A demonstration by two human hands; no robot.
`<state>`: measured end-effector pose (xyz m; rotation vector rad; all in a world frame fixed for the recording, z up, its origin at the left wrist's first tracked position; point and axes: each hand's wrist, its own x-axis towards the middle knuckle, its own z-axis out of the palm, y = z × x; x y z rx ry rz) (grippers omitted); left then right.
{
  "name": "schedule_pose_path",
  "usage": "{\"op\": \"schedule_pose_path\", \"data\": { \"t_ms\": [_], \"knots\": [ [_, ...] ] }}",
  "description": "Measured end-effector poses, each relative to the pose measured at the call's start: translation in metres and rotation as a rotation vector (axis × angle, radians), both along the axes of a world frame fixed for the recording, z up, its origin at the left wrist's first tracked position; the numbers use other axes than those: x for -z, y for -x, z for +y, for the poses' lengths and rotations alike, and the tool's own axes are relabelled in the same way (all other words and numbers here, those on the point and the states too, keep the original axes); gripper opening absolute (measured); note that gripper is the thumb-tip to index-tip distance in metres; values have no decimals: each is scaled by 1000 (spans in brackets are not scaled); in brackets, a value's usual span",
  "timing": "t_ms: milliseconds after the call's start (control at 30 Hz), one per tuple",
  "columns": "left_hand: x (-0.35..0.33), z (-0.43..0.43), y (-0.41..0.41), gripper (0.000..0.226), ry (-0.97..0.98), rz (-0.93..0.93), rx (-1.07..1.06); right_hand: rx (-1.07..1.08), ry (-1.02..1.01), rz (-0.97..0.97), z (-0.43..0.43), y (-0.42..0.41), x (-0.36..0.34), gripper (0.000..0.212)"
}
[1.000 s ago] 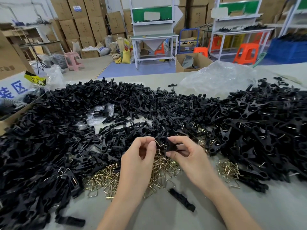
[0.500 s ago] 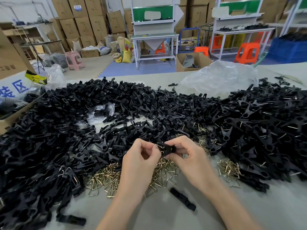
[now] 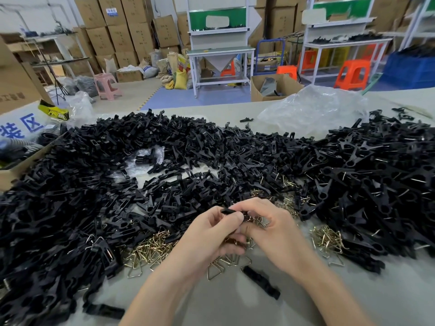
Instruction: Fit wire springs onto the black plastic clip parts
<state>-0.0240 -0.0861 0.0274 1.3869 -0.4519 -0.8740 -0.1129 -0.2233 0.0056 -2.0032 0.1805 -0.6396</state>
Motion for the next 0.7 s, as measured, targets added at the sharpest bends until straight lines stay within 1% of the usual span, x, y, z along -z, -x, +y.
{"op": "schedule_pose_path", "data": {
  "t_ms": [33,100,200,267,367,433,500,533,600,700],
  "knots": [
    [0,1,0,50,13,37,52,-38,-10,-5,1,0,0,55],
    [-1,2,1,56,32,73,172,-103,-35,6,4,0,0,59],
    [-2,1,6,54,70,89,258,-161,-115,12,7,-1,0,48],
    [-1,-1,7,44,88,9,238,-174,-165,-22,7,-1,0,46],
    [0,-3,7,32,105,-131,141,-204,-226,-59,6,-1,1,47],
    [0,-3,7,23,110,-168,87,-206,-262,-49,5,-1,2,50],
    [-1,-3,7,14,117,-157,43,-187,-238,-37,4,-2,2,56],
    [-2,-3,8,13,126,-141,27,-192,-252,-31,3,-2,3,62],
    [-3,-4,9,15,139,-137,11,-229,-345,-13,4,-3,4,69],
    [-2,-5,11,18,126,-170,6,-272,-400,3,4,-3,6,72]
  ]
}}
